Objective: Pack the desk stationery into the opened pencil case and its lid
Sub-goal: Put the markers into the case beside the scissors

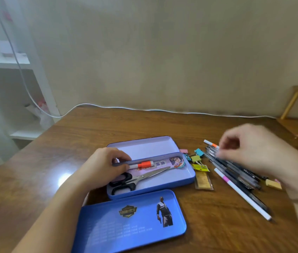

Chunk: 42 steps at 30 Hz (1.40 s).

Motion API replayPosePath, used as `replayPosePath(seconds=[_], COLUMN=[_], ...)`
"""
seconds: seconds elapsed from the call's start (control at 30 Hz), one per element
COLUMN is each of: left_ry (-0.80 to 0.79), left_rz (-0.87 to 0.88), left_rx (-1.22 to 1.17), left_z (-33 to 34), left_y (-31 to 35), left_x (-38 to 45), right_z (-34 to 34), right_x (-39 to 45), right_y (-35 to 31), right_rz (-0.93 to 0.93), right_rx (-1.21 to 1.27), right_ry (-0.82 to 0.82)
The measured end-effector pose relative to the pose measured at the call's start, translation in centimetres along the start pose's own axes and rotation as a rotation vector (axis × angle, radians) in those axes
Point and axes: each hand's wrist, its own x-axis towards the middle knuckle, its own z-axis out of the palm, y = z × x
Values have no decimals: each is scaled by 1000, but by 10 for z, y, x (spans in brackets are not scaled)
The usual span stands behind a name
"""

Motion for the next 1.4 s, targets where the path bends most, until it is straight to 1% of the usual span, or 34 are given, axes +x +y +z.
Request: replayPosePath(seconds=[0.07,0.13,0.2,0.33,0.5,0.57,0.63,0.67,0.77,0.87,0.9,0.93,1.0,1.1,1.2,1.33,1.4], left_ry=[-5,-5,-3,9,24,21,9,-2,-18,-10,-4,0,1,1,0,-10,-11], left_rz=[14,21,25,39,39,38,40,40,41,31,28,30,48,70,60,45,35], left_rx=[15,20,10,9,15,9,12,14,22,7,-2,-10,-24,-39,-31,-24,-28], left_z=[1,1,2,3,4,3,3,3,2,2,2,2,2,2,3,4,4], left_y=[1,0,0,-1,-1,0,0,-1,-1,0,1,1,2,3,0,-1,-1], left_x=[1,1,1,1,1,1,1,1,1,1,1,0,0,-2,-1,1,1], right_z=[19,33,36,37,38,36,32,30,34,61,73,83,101,119,117,115,114], right_x=[-10,-18,-23,-28,-31,-31,-30,-30,-19,1,7,13,21,21,20,21,20], right_y=[16,26,30,39,38,43,49,47,12,-37,-49,-60,-73,-83,-82,-79,-79], right_rz=[103,138,159,213,203,187,104,33,-286,-651,-736,-772,-760,-694,-598,-496,-464], right_rx=[-135,-163,-168,-187,-149,-121,-86,-72,-84,-265,-300,-295,-245,-212,-119,-62,-28], right_ry=[-92,-194,-253,-258,-289,-253,-126,-66,57,206,246,256,217,140,126,83,88])
